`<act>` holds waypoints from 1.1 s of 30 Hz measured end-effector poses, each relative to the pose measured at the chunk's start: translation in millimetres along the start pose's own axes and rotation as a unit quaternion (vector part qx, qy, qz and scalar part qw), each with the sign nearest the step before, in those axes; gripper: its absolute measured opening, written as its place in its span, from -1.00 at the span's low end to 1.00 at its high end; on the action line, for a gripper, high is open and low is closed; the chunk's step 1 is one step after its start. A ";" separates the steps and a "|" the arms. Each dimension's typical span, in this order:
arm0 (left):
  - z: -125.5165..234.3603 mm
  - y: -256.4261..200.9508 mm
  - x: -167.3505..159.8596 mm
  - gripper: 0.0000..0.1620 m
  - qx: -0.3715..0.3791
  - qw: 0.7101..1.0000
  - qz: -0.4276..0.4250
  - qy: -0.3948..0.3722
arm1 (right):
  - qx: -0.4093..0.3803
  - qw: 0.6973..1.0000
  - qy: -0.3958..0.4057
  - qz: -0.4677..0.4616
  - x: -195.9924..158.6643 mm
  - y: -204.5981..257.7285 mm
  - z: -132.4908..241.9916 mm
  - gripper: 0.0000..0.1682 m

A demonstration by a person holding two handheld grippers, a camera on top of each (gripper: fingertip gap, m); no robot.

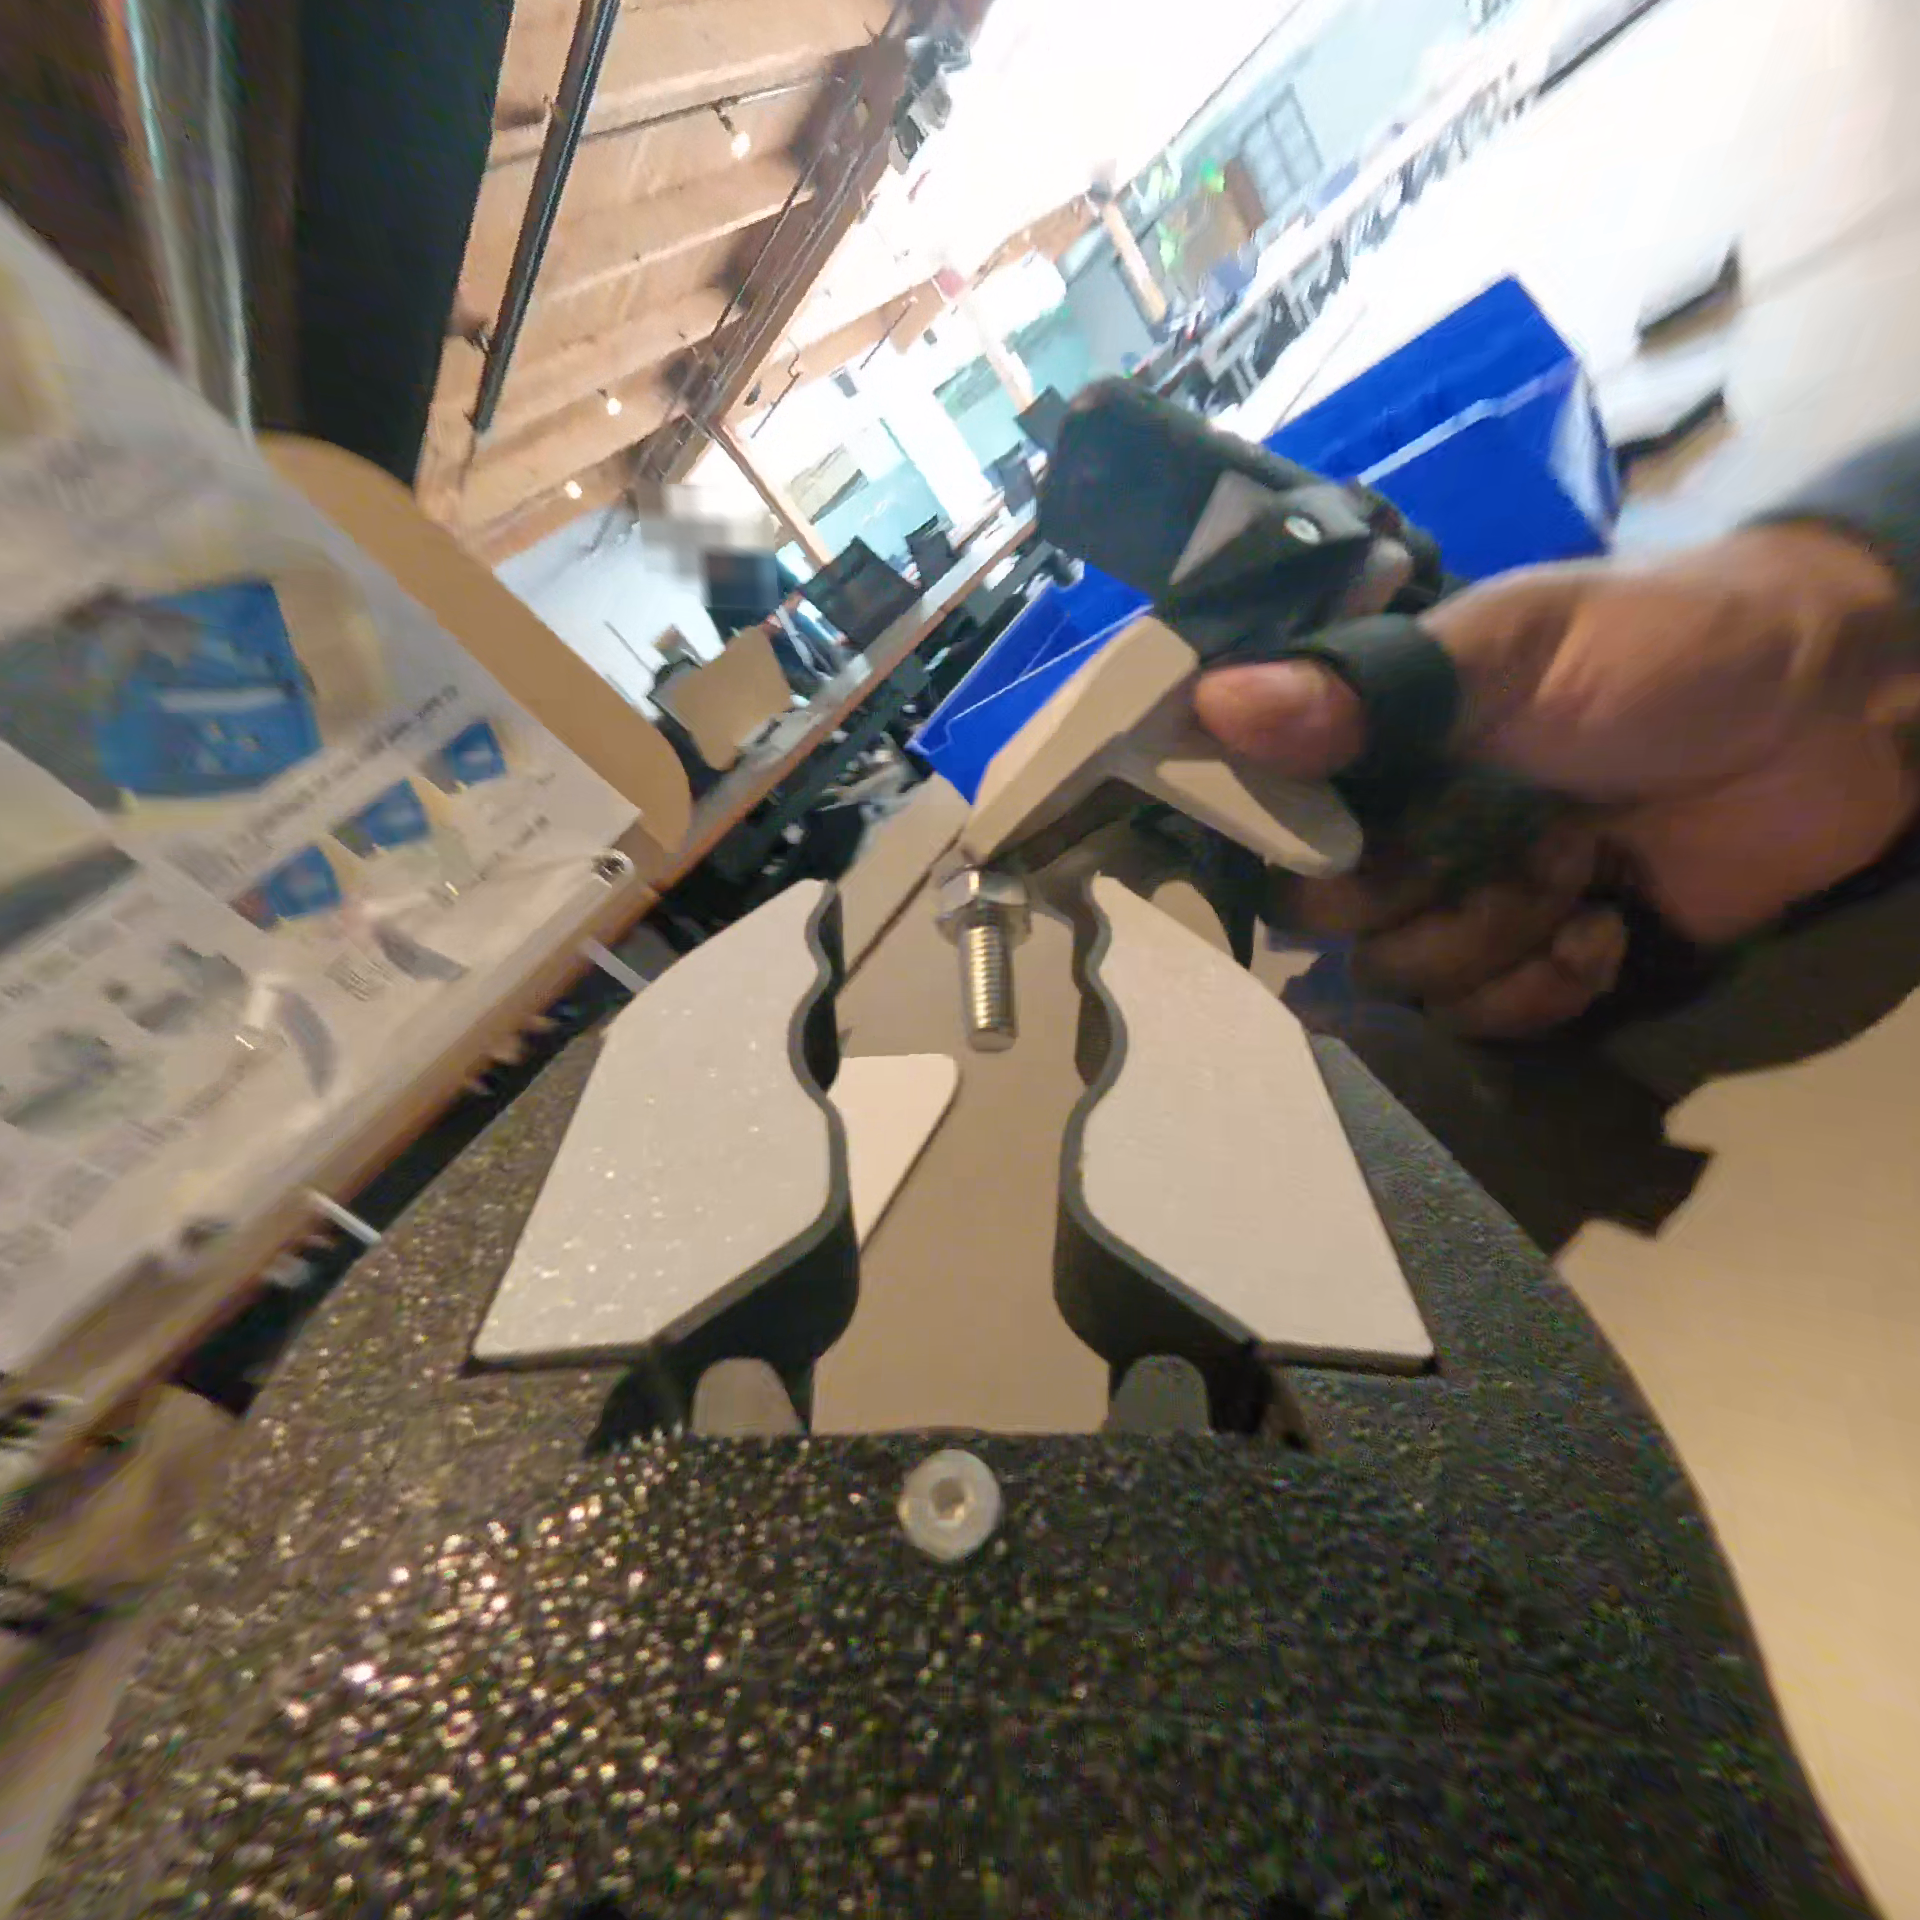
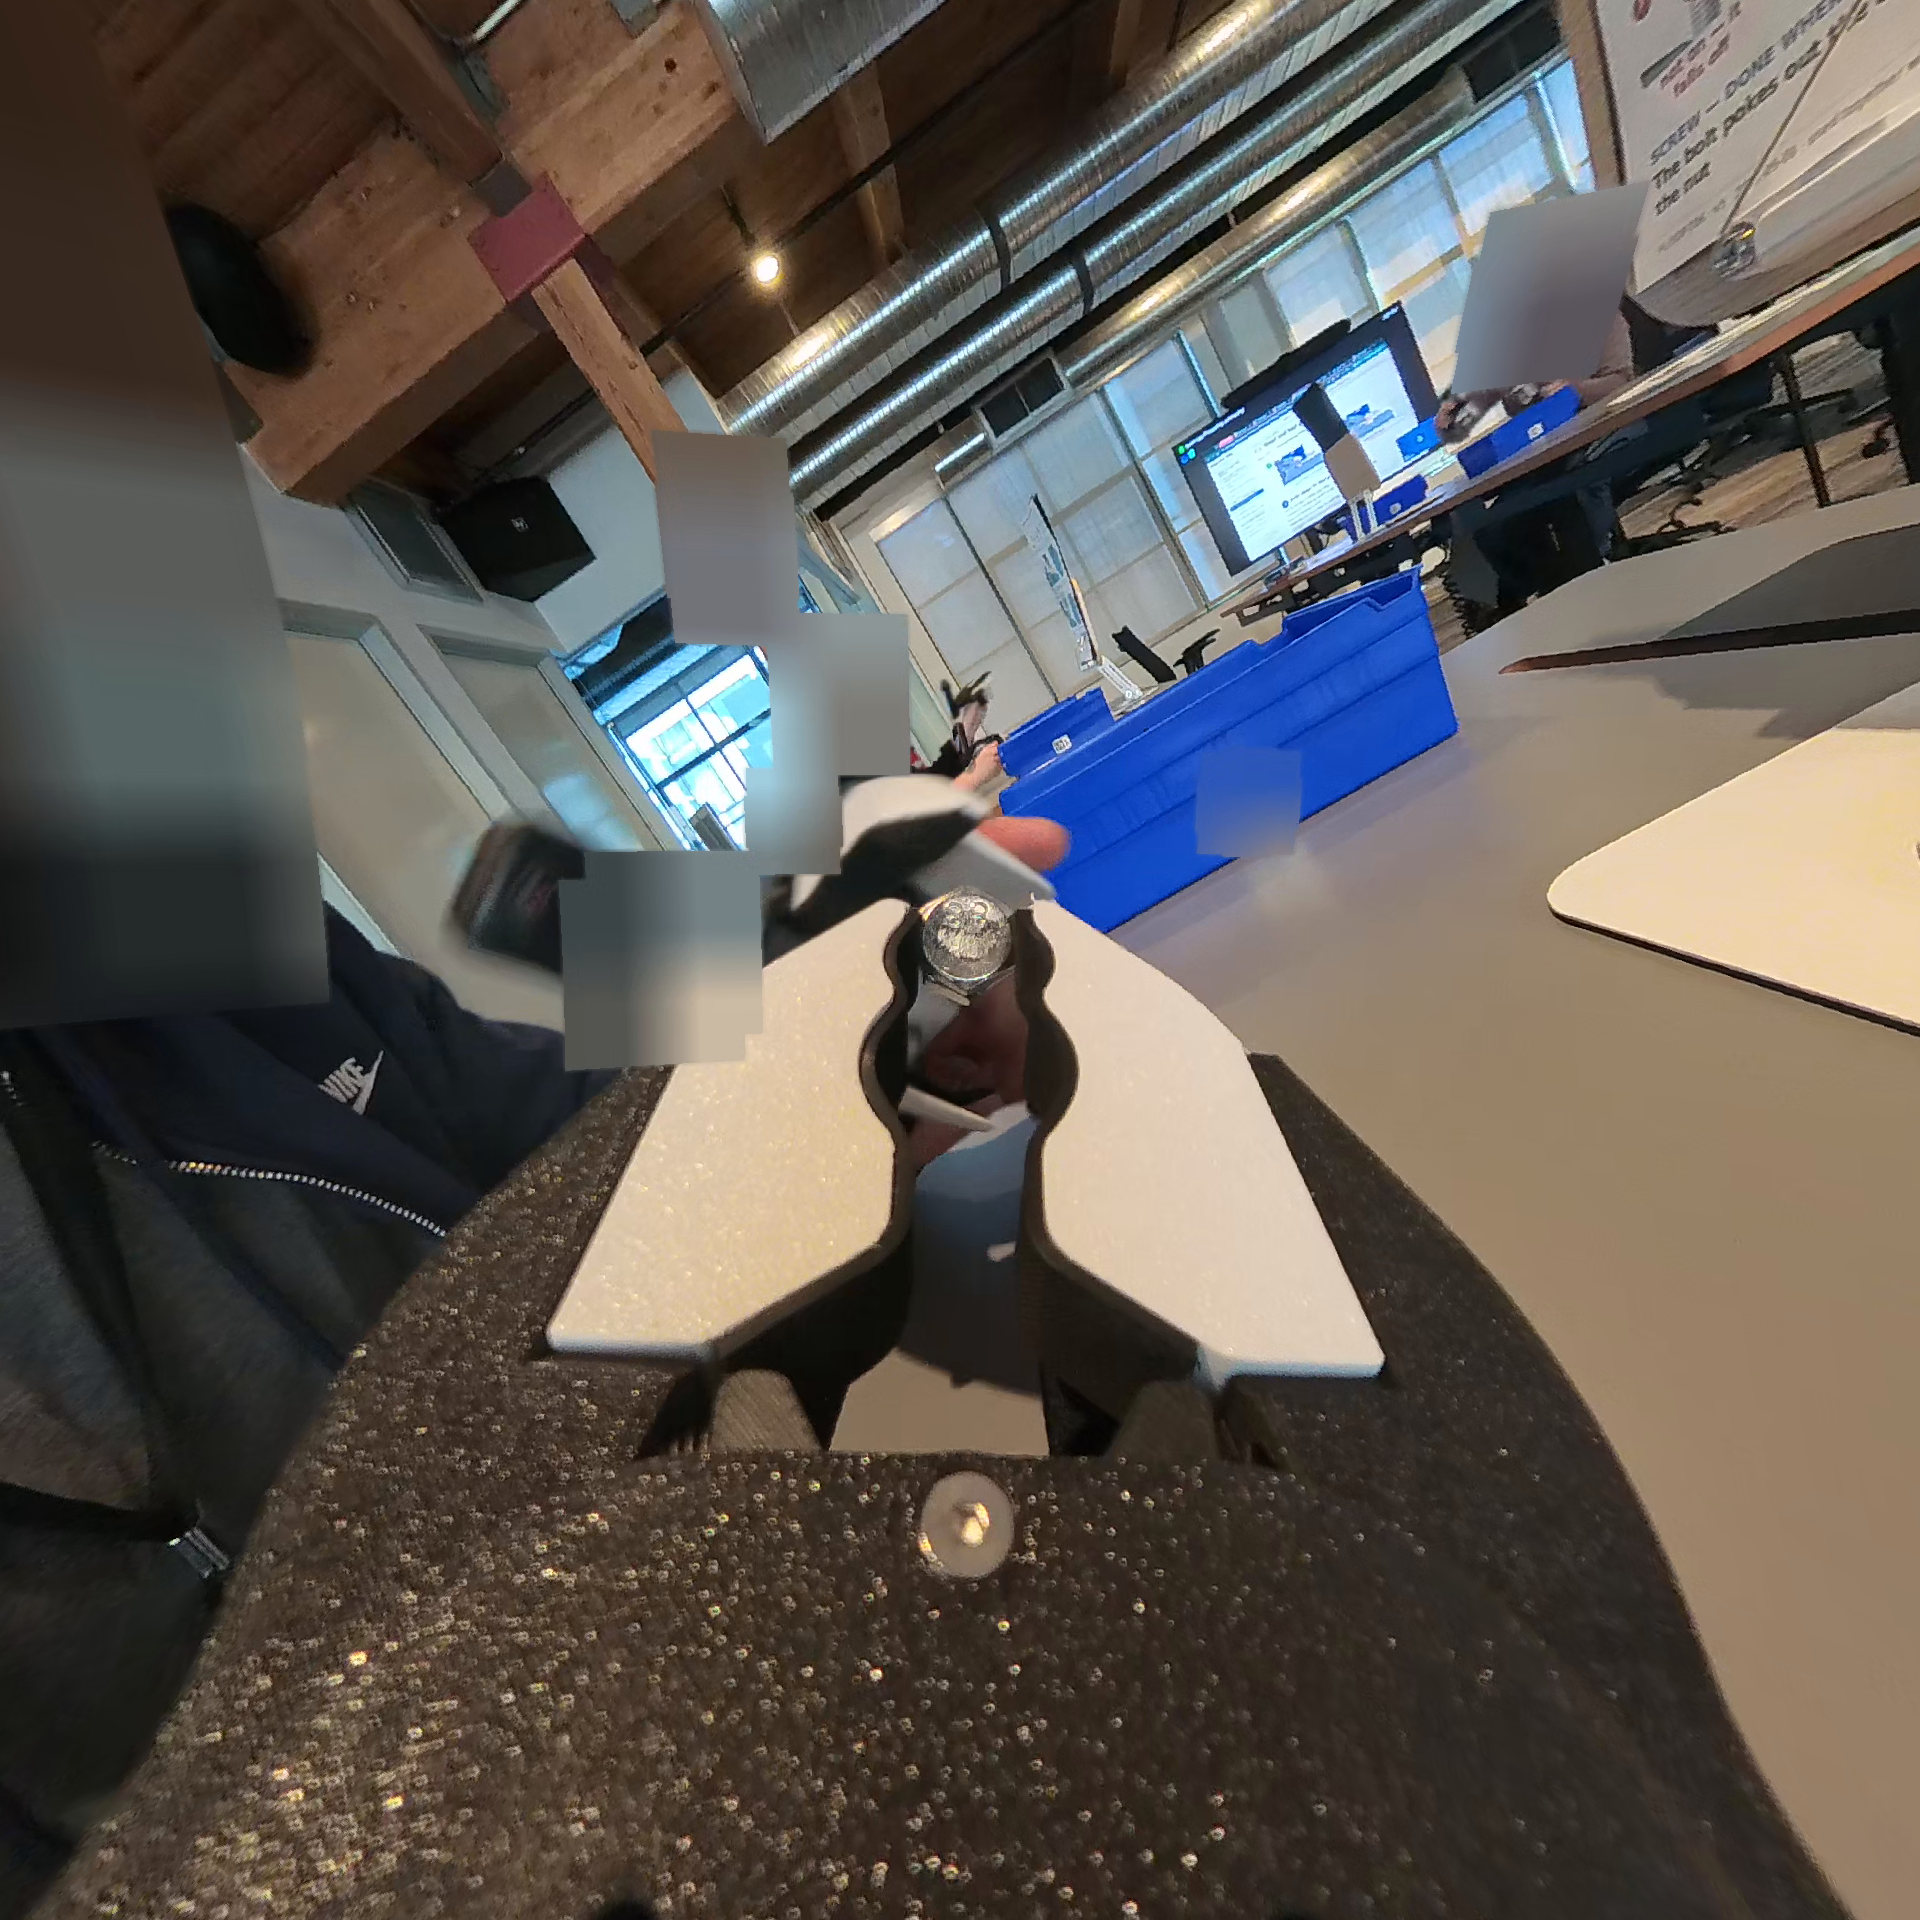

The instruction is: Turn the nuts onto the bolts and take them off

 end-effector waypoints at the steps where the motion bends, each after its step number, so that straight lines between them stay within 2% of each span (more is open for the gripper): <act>1: -0.1 3.0 -1.8 -0.48 -0.017 0.999 0.044 -0.001 | 0.000 1.000 -0.002 -0.001 0.3 -0.3 0.5 -0.81; 5: -3.1 1.8 -7.4 -0.52 -0.122 0.969 0.217 -0.009 | 0.000 1.000 -0.001 -0.002 0.2 -0.5 0.4 -0.81; 8: -4.1 0.5 -7.1 -0.55 -0.173 0.936 0.305 -0.023 | 0.000 1.000 -0.002 -0.002 0.4 -0.6 0.7 -0.81; 13: -5.4 0.6 -9.5 -0.65 -0.214 0.898 0.384 -0.027 | -0.001 1.000 0.000 -0.001 0.0 -0.6 0.0 -0.80; 17: -6.5 -2.7 -9.6 -0.78 -0.231 0.885 0.403 -0.024 | -0.003 1.000 0.004 0.002 -0.8 -0.5 -0.9 -0.80; 19: -6.2 -2.5 -9.6 -0.79 -0.217 0.899 0.381 -0.019 | -0.004 1.000 0.005 0.001 -0.8 -0.7 -1.0 -0.80; 21: -5.8 -2.3 -9.6 -0.79 -0.182 0.930 0.320 -0.005 | -0.006 1.000 0.006 0.001 -1.2 -1.0 -1.4 -0.80; 23: -5.1 -2.5 -8.7 -0.79 -0.128 0.966 0.223 0.014 | -0.006 1.000 0.007 0.001 -1.4 -1.0 -1.6 -0.81; 25: -4.3 -3.0 -7.2 -0.79 -0.058 0.994 0.090 0.035 | -0.005 1.000 0.007 0.002 -1.5 -0.7 -1.8 -0.81; 27: -3.6 -3.9 -6.2 -0.78 0.018 0.997 -0.054 0.053 | -0.005 1.000 0.008 0.003 -1.6 -0.4 -1.8 -0.80; 29: -3.9 -6.7 -4.8 -0.75 0.061 0.985 -0.152 0.055 | -0.006 1.000 0.006 0.001 -1.2 -0.9 -1.3 -0.80; 31: -3.1 -8.3 -1.3 -0.57 0.058 0.988 -0.140 0.039 | -0.005 1.000 0.003 0.000 -0.7 -1.0 -0.6 -0.80; 33: -2.0 -3.2 0.4 -0.48 0.036 0.997 -0.061 0.023 | -0.005 1.000 0.000 -0.001 0.0 -1.2 0.2 -0.81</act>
Point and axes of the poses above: each gripper's, where its closed fingertips meet, z back along the fingers, x out of its top, y = z × x across the jaws, the point moved 3 cm from there along z, back along the fingers, and after that the axes turned 9 degrees about y, right-handed, at the moved point
